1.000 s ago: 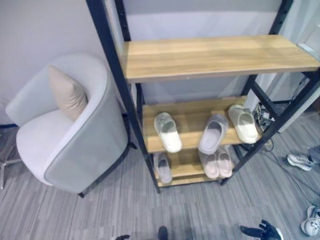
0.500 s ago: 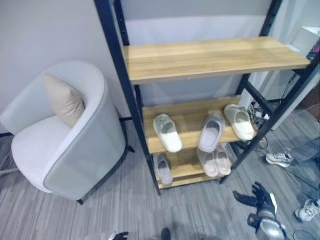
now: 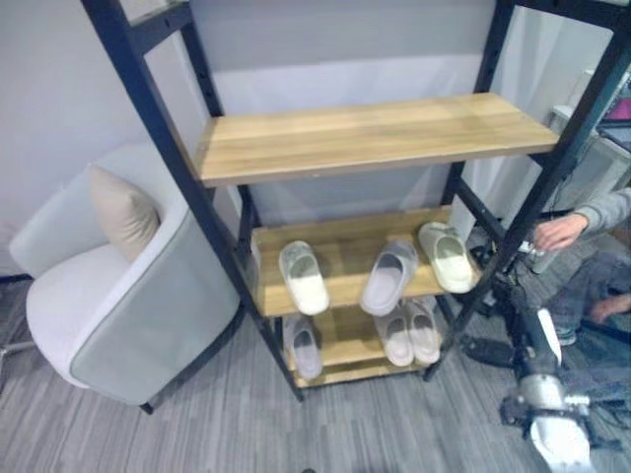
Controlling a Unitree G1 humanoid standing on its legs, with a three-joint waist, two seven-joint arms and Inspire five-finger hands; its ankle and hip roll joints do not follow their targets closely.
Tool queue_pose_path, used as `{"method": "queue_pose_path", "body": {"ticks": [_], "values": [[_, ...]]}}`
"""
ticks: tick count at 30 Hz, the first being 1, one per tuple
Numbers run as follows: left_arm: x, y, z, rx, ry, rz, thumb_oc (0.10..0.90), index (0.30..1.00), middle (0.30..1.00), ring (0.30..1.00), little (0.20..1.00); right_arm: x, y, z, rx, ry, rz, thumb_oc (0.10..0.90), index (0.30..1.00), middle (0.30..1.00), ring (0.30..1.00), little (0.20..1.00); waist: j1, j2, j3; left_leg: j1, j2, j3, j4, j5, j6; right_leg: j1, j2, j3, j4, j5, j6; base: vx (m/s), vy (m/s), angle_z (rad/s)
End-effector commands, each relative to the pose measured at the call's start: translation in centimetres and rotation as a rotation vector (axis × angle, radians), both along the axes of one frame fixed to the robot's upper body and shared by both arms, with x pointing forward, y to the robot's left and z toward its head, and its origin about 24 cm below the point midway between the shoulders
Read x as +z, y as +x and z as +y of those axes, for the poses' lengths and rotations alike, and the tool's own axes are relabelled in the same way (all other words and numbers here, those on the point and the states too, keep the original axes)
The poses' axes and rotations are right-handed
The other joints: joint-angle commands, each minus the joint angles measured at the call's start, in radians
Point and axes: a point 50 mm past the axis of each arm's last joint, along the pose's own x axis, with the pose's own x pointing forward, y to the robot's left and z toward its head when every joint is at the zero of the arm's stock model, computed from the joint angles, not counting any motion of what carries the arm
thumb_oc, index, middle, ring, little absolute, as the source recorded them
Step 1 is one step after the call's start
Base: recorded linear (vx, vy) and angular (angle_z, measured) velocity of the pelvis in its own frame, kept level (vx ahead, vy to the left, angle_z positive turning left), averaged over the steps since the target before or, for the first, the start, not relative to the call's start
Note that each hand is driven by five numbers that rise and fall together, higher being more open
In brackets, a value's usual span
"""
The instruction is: Arrange the slippers neatly on the shoe rack.
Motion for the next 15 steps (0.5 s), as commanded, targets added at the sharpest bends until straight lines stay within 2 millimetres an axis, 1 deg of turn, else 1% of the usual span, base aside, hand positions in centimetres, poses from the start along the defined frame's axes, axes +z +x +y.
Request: {"method": "queue_pose_path", "body": {"ticks": [1,2,3,6,8,9,10,11,12,13,15], "values": [[0.1,3.1,-0.9,-0.088,-0.026,-0.066,0.8,0.9,0.9,0.9,0.9,7.0,1.3,0.3,0.035,-0.097,-0.368,0.8,0.9,0.9,0.9,0.9,0.042,-0.039,-0.015,0.04,-0.034,-0.055,0.009,-0.1,0.029,-0.048,-0.025,-0.028,0.113,-0.051,0.039,0.07,0.013,0.17],[0.1,3.0,-1.0,-0.114,-0.02,-0.052,0.8,0.9,0.9,0.9,0.9,8.2,2.3,0.8,0.054,-0.116,-0.419,0.8,0.9,0.9,0.9,0.9,0.056,-0.045,-0.02,0.04,-0.034,-0.062,0.001,-0.098,0.029,-0.04,-0.023,-0.038,0.101,-0.051,0.037,0.04,0.012,0.1],[0.1,3.0,-1.0,-0.114,-0.02,-0.052,0.8,0.9,0.9,0.9,0.9,8.2,2.3,0.8,0.054,-0.116,-0.419,0.8,0.9,0.9,0.9,0.9,0.055,-0.045,-0.02,0.04,-0.034,-0.062,0.001,-0.098,0.029,-0.04,-0.023,-0.038,0.101,-0.051,0.037,0.05,0.016,0.06],[0.1,3.2,-1.0,-0.142,-0.021,-0.05,0.8,0.9,0.9,0.9,0.9,8.9,3.5,0.6,0.029,-0.171,-0.429,0.8,0.9,0.9,0.9,0.9,0.071,-0.05,-0.023,0.04,-0.036,-0.069,-0.003,-0.107,0.029,-0.03,-0.023,-0.046,0.089,-0.056,0.039,0.05,0.021,0.05],[0.1,3.2,-1.1,-0.154,-0.019,-0.049,0.8,0.9,0.9,0.9,0.9,9.3,4.0,0.4,0.014,-0.188,-0.438,0.8,0.9,0.9,0.9,0.9,0.076,-0.051,-0.021,0.03,-0.039,-0.072,-0.003,-0.096,0.03,-0.036,-0.025,-0.049,0.086,-0.047,0.039,-0.01,0.032,0.05],[0.1,3.4,-1.1,-0.171,-0.017,-0.046,0.8,0.9,0.9,0.9,0.9,9.9,4.9,-0.2,-0.016,-0.231,-0.437,0.8,0.9,0.9,0.9,0.9,0.085,-0.055,-0.021,0.025,-0.041,-0.076,-0.003,-0.105,0.029,-0.032,-0.026,-0.056,0.08,-0.053,0.04,0.0,0.036,0.08],[0.1,3.5,-1.1,-0.181,-0.015,-0.048,0.8,0.9,0.9,0.9,0.9,10.3,5.4,-0.4,-0.032,-0.237,-0.449,0.8,0.9,0.9,0.9,0.9,0.087,-0.057,-0.02,0.02,-0.044,-0.077,-0.003,-0.105,0.029,-0.035,-0.028,-0.058,0.076,-0.049,0.041,0.02,0.047,0.16],[0.1,3.7,-1.2,-0.187,-0.017,-0.047,0.8,0.9,0.9,0.9,0.9,10.4,6.1,-0.7,-0.042,-0.252,-0.431,0.8,0.9,0.9,0.9,0.9,0.091,-0.059,-0.02,0.014,-0.046,-0.079,-0.003,-0.104,0.029,-0.037,-0.029,-0.059,0.07,-0.046,0.042,-0.03,0.063,0.25],[0.1,3.9,-1.3,-0.201,-0.018,-0.048,0.8,0.9,0.9,0.9,0.9,11.0,7.5,-1.2,-0.068,-0.272,-0.42,0.8,0.9,0.9,0.9,0.9,0.1,-0.062,-0.017,0.002,-0.05,-0.079,-0.003,-0.106,0.029,-0.04,-0.032,-0.065,0.053,-0.037,0.044,-0.01,0.081,0.2],[0.1,3.9,-1.2,-0.204,-0.017,-0.045,0.8,0.9,0.9,0.9,0.9,11.3,8.3,-1.5,-0.08,-0.295,-0.407,0.8,0.9,0.9,0.9,0.9,0.107,-0.064,-0.016,0.0,-0.052,-0.079,-0.003,-0.108,0.029,-0.039,-0.034,-0.064,0.042,-0.032,0.044,0.0,0.068,0.18],[0.1,3.9,-1.2,-0.2,-0.015,-0.045,0.8,0.9,0.9,0.9,0.9,11.4,8.7,-1.7,-0.085,-0.317,-0.4,0.8,0.9,0.9,0.9,0.9,0.111,-0.064,-0.015,-0.001,-0.052,-0.079,-0.003,-0.108,0.029,-0.036,-0.034,-0.064,0.036,-0.029,0.044,0.01,0.031,0.06]]}}
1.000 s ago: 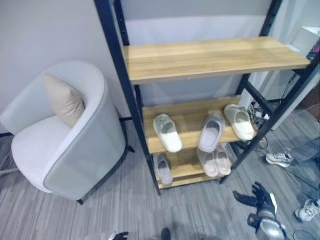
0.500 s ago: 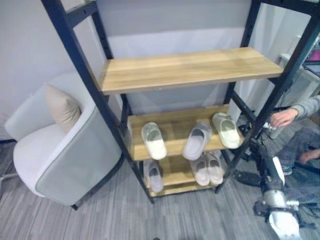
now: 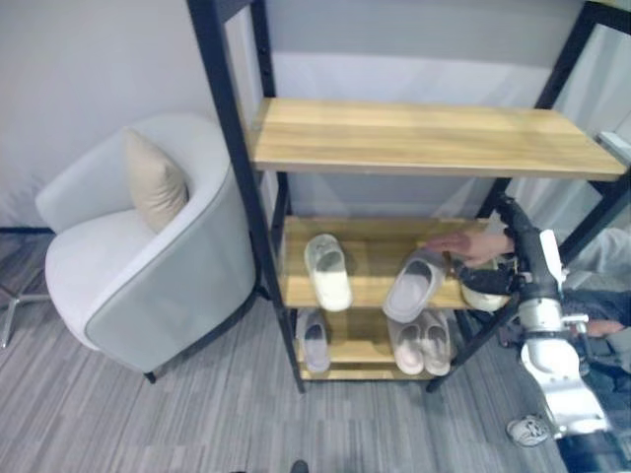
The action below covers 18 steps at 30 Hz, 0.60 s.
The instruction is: Arrange the slippers neatly on the shoe rack.
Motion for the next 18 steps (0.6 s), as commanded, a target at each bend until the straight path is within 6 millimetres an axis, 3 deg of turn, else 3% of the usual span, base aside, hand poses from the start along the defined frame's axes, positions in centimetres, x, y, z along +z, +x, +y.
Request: {"method": "queue_pose_path", "body": {"ticks": [1,10,18], "values": [[-0.3,1.7,-2.1,-0.056,-0.058,-0.012,0.8,0.9,0.9,0.9,0.9,6.4,1.3,-0.5,-0.01,-0.112,-0.245,0.8,0.9,0.9,0.9,0.9,0.035,0.011,-0.003,0.05,-0.013,-0.037,-0.006,-0.116,0.014,-0.01,0.0,-0.017,0.035,-0.032,0.032,0.02,0.028,-0.03],[-0.4,1.5,-2.2,-0.055,-0.066,0.005,0.8,0.9,0.9,0.9,0.9,6.7,4.2,-1.9,-0.075,-0.222,-0.113,0.8,0.9,0.9,0.9,0.9,0.052,-0.002,0.01,0.04,-0.018,-0.041,-0.006,-0.114,0.011,-0.007,0.001,-0.024,0.012,-0.019,0.031,0.0,0.003,0.0],[-0.5,1.1,-2.5,-0.067,-0.079,0.02,0.8,0.9,0.9,0.9,0.9,6.6,4.8,-2.6,-0.106,-0.26,-0.071,0.8,0.9,0.9,0.9,0.9,0.055,-0.007,0.015,0.038,-0.017,-0.046,-0.006,-0.115,0.009,-0.002,0.001,-0.028,0.005,-0.02,0.031,0.0,0.0,0.0]]}}
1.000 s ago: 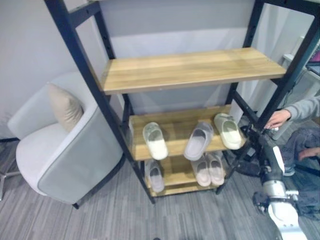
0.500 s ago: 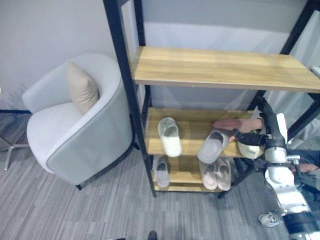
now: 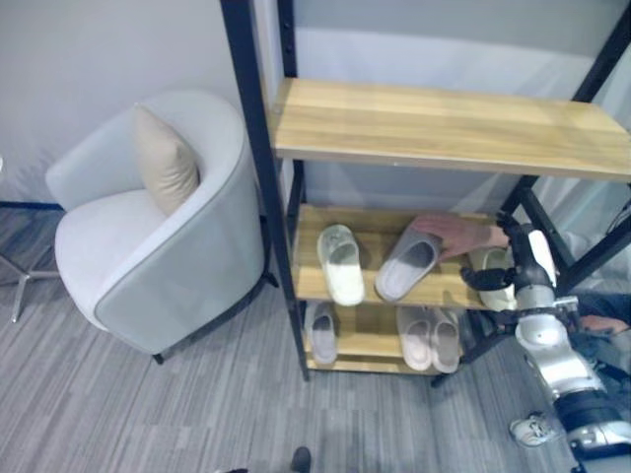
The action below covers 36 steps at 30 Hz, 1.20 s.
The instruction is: Arrange the slippers neatly on the shoe rack.
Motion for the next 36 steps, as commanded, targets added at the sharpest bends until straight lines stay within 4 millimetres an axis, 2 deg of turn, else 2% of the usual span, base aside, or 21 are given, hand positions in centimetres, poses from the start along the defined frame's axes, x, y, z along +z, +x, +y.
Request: {"method": "queue_pose_path", "body": {"ticks": [1,9,12,16,21,28,32,36], "values": [[-0.5,1.0,-2.5,-0.067,-0.076,0.02,0.8,0.9,0.9,0.9,0.9,8.9,2.1,-1.1,0.019,-0.168,-0.285,0.8,0.9,0.9,0.9,0.9,0.028,0.01,-0.01,0.054,-0.004,-0.049,-0.006,-0.116,0.0,0.013,0.015,-0.029,0.012,-0.026,0.023,0.0,0.0,0.0],[-0.5,1.1,-2.3,-0.067,-0.075,0.02,0.8,0.9,0.9,0.9,0.9,9.1,2.1,-0.5,0.077,-0.154,-0.282,0.8,0.9,0.9,0.9,0.9,0.03,-0.001,-0.005,0.053,-0.004,-0.052,-0.006,-0.118,-0.001,0.012,0.014,-0.034,0.009,-0.023,0.023,0.0,0.0,0.0],[-0.4,1.4,-2.2,-0.07,-0.073,0.009,0.8,0.9,0.9,0.9,0.9,9.6,1.5,0.5,0.135,-0.105,-0.339,0.8,0.9,0.9,0.9,0.9,0.032,-0.007,0.0,0.052,-0.004,-0.054,-0.006,-0.117,0.0,0.012,0.013,-0.038,0.011,-0.022,0.024,0.0,0.0,0.0],[-0.3,1.4,-1.9,-0.066,-0.07,0.014,0.8,0.9,0.9,0.9,0.9,9.3,0.6,1.5,0.214,-0.076,-0.339,0.8,0.9,0.9,0.9,0.9,0.037,-0.02,0.002,0.051,-0.005,-0.058,-0.006,-0.117,0.001,0.01,0.014,-0.044,0.013,-0.021,0.025,0.0,0.0,0.0],[-0.3,1.4,-1.9,-0.079,-0.073,0.014,0.8,0.9,0.9,0.9,0.9,9.7,0.3,2.7,0.274,-0.072,-0.365,0.8,0.9,0.9,0.9,0.9,0.047,-0.033,0.003,0.047,-0.007,-0.062,-0.006,-0.117,0.002,0.005,0.012,-0.047,0.013,-0.019,0.026,0.0,0.0,0.0],[-0.2,2.3,-1.9,-0.098,-0.067,-0.01,0.8,0.9,0.9,0.9,0.9,9.7,1.5,3.8,0.284,-0.078,-0.358,0.8,0.9,0.9,0.9,0.9,0.062,-0.049,0.016,0.031,-0.009,-0.07,-0.006,-0.112,0.004,-0.007,0.01,-0.056,0.016,-0.017,0.026,-0.01,0.004,0.07],[0.0,3.1,-1.9,-0.104,-0.056,-0.028,0.8,0.9,0.9,0.9,0.9,9.6,3.6,4.6,0.245,-0.042,-0.341,0.8,0.9,0.9,0.9,0.9,0.078,-0.049,0.045,-0.001,-0.013,-0.08,-0.006,-0.099,0.005,-0.036,0.008,-0.064,0.019,-0.008,0.027,-0.05,0.017,0.04],[0.1,3.5,-1.9,-0.091,-0.054,-0.042,0.8,0.9,0.9,0.9,0.9,9.6,4.2,4.5,0.217,-0.022,-0.334,0.8,0.9,0.9,0.9,0.9,0.086,-0.05,0.06,-0.025,-0.016,-0.086,-0.006,-0.091,0.006,-0.056,0.007,-0.069,0.02,-0.001,0.027,-0.04,0.015,0.08]]}}
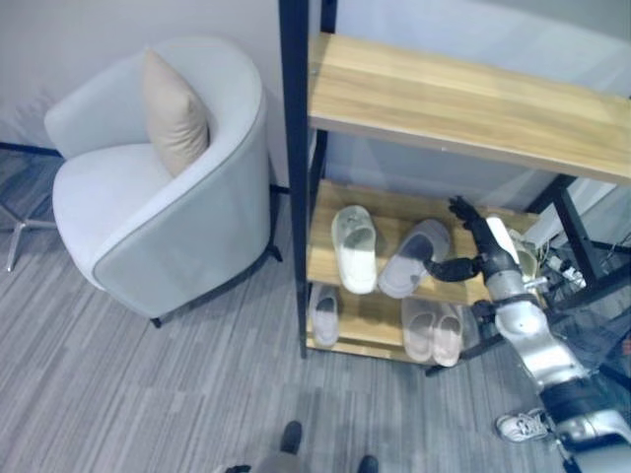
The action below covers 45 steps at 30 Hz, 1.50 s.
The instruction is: Arrange the slippers neatly on the shoe rack.
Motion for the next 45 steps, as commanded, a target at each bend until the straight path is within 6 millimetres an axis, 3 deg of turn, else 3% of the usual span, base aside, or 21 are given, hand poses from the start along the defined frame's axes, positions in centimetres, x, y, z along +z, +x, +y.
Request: {"method": "queue_pose_path", "body": {"ticks": [1,13,17,27,28,30,38,45], "values": [[-0.1,2.1,-2.1,-0.023,-0.044,-0.041,0.8,0.9,0.9,0.9,0.9,7.9,1.7,-0.2,-0.02,0.022,-0.315,0.8,0.9,0.9,0.9,0.9,0.029,0.017,-0.007,0.028,-0.011,-0.053,-0.007,-0.105,0.008,-0.02,0.003,-0.03,0.014,-0.005,0.029,-0.04,0.018,0.16],[0.5,4.5,-1.9,0.007,-0.026,-0.124,0.8,0.9,0.9,0.9,0.9,8.8,1.9,-3.5,-0.2,0.093,-0.365,0.8,0.9,0.9,0.9,0.9,0.035,0.025,0.059,-0.052,-0.025,-0.083,-0.007,-0.075,0.012,-0.093,-0.006,-0.046,0.037,0.004,0.031,-0.03,0.021,0.06],[0.5,4.4,-1.8,0.016,-0.024,-0.124,0.8,0.9,0.9,0.9,0.9,8.1,1.7,-3.9,-0.22,0.13,-0.357,0.8,0.9,0.9,0.9,0.9,0.033,0.023,0.058,-0.054,-0.026,-0.087,-0.007,-0.076,0.014,-0.097,-0.007,-0.049,0.039,0.004,0.031,0.02,0.014,0.03],[0.7,5.3,-1.9,0.017,-0.026,-0.153,0.8,0.9,0.9,0.9,0.9,9.4,1.8,-4.6,-0.265,0.169,-0.425,0.8,0.9,0.9,0.9,0.9,0.048,0.002,0.078,-0.103,-0.027,-0.102,-0.007,-0.064,0.008,-0.133,-0.005,-0.058,0.023,0.018,0.034,0.0,0.0,0.01],[0.8,5.4,-1.8,0.019,-0.021,-0.161,0.8,0.9,0.9,0.9,0.9,9.5,1.9,-5.0,-0.283,0.165,-0.424,0.558,0.538,0.538,0.538,0.538,0.051,-0.002,0.085,-0.113,-0.027,-0.108,-0.007,-0.062,0.007,-0.138,-0.004,-0.061,0.019,0.02,0.034,-0.01,0.002,0.07],[0.9,5.6,-1.8,0.021,-0.022,-0.167,0.8,0.9,0.9,0.9,0.9,9.6,2.0,-5.1,-0.291,0.163,-0.423,0.411,0.316,0.316,0.316,0.316,0.053,-0.004,0.088,-0.119,-0.027,-0.111,-0.007,-0.061,0.006,-0.143,-0.003,-0.062,0.017,0.022,0.034,-0.01,-0.003,0.03],[1.1,6.0,-1.4,0.051,-0.011,-0.185,0.8,0.9,0.9,0.9,0.9,8.7,1.9,-5.5,-0.318,0.19,-0.4,0.4,0.3,0.3,0.3,0.3,0.057,-0.009,0.108,-0.134,-0.023,-0.117,-0.007,-0.058,0.006,-0.155,-0.001,-0.065,0.015,0.026,0.034,-0.01,0.003,0.03],[1.1,6.3,-1.7,0.054,-0.014,-0.202,0.8,0.9,0.9,0.9,0.9,7.9,0.3,-7.2,-0.401,0.151,-0.427,0.4,0.3,0.3,0.3,0.3,0.047,0.002,0.119,-0.128,-0.024,-0.111,-0.007,-0.064,0.011,-0.156,-0.003,-0.061,0.022,0.022,0.035,0.0,0.0,0.0]]}}
